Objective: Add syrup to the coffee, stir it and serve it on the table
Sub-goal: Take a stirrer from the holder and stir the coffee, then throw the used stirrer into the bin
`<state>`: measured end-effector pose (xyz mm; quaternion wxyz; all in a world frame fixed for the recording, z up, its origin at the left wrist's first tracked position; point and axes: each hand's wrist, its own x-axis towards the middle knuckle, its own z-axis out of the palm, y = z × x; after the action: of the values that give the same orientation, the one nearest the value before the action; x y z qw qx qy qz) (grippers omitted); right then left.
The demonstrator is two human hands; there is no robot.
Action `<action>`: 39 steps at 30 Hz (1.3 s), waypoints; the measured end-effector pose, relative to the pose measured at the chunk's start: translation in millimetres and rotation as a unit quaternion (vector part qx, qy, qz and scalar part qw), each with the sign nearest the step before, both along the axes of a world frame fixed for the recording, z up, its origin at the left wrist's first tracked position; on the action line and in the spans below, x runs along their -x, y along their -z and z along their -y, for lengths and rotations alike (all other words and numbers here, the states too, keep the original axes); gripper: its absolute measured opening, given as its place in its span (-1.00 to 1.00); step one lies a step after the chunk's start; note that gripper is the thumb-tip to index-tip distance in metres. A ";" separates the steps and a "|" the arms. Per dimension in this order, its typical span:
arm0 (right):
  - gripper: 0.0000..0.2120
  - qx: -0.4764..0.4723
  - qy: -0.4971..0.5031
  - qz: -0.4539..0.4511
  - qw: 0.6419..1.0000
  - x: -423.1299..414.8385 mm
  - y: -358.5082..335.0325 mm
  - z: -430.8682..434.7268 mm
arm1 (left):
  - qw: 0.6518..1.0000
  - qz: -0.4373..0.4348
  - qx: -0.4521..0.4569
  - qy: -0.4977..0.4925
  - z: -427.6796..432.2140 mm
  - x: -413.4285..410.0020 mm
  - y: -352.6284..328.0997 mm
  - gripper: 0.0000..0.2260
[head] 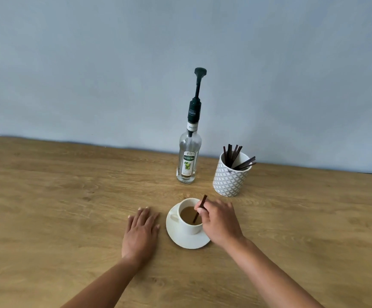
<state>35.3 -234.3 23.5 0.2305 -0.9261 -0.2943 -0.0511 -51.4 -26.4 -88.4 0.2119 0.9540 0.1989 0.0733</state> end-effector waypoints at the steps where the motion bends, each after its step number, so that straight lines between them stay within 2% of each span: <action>1: -0.83 -0.009 -0.001 -0.021 1.000 -0.2 0.0 -0.8 | 1.000 -0.006 -0.009 0.004 0.3 1.8 2.4 -0.56; 4: -0.84 -0.052 -0.003 -0.036 0.998 -0.7 -2.7 -0.7 | 1.000 -0.007 -0.021 0.005 0.5 2.8 4.4 -0.55; 9: -0.86 -0.163 0.016 0.048 0.985 1.0 -10.2 14.2 | 0.999 -0.007 -0.031 -0.001 1.2 3.8 4.9 -0.56; 12: -0.87 -0.160 0.025 0.080 0.984 4.1 -9.3 27.7 | 1.000 -0.006 -0.030 -0.005 2.3 3.6 3.4 -0.57; 15: -0.87 -0.113 0.026 0.050 0.992 6.5 -0.7 38.1 | 0.999 -0.008 -0.034 -0.008 4.3 3.6 2.6 -0.57; 21: -0.87 -0.183 0.031 0.085 0.979 12.5 -1.6 48.2 | 0.999 -0.015 -0.044 -0.023 9.7 5.9 3.3 -0.56; 25: -0.86 -0.172 0.046 0.041 0.983 18.1 -4.0 54.9 | 0.998 -0.021 -0.042 -0.030 16.2 10.9 3.9 -0.54; 29: -0.85 -0.240 0.072 -0.004 0.968 24.7 -10.5 57.7 | 0.998 -0.030 -0.040 -0.029 23.7 17.9 0.7 -0.53; 32: -0.84 -0.226 0.107 -0.071 0.966 27.1 -9.5 57.6 | 0.999 -0.034 -0.034 -0.022 26.1 20.2 1.0 -0.52; 35: -0.81 -0.290 0.161 -0.142 0.933 34.4 -12.8 56.6 | 0.999 -0.032 -0.034 -0.005 26.0 23.6 0.0 -0.51; 37: -0.83 -0.380 0.207 -0.197 0.880 41.7 -18.3 56.1 | 0.999 -0.032 -0.030 0.018 25.8 29.3 -0.3 -0.51; 39: -0.85 -0.469 0.253 -0.246 0.810 50.3 -20.5 58.3 | 0.999 -0.026 -0.024 0.039 25.2 35.8 0.5 -0.51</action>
<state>-15.0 -292.6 44.0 0.6806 -0.7285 0.0766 -0.0100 -87.1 -51.6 -88.8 0.1862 0.9675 0.1649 0.0448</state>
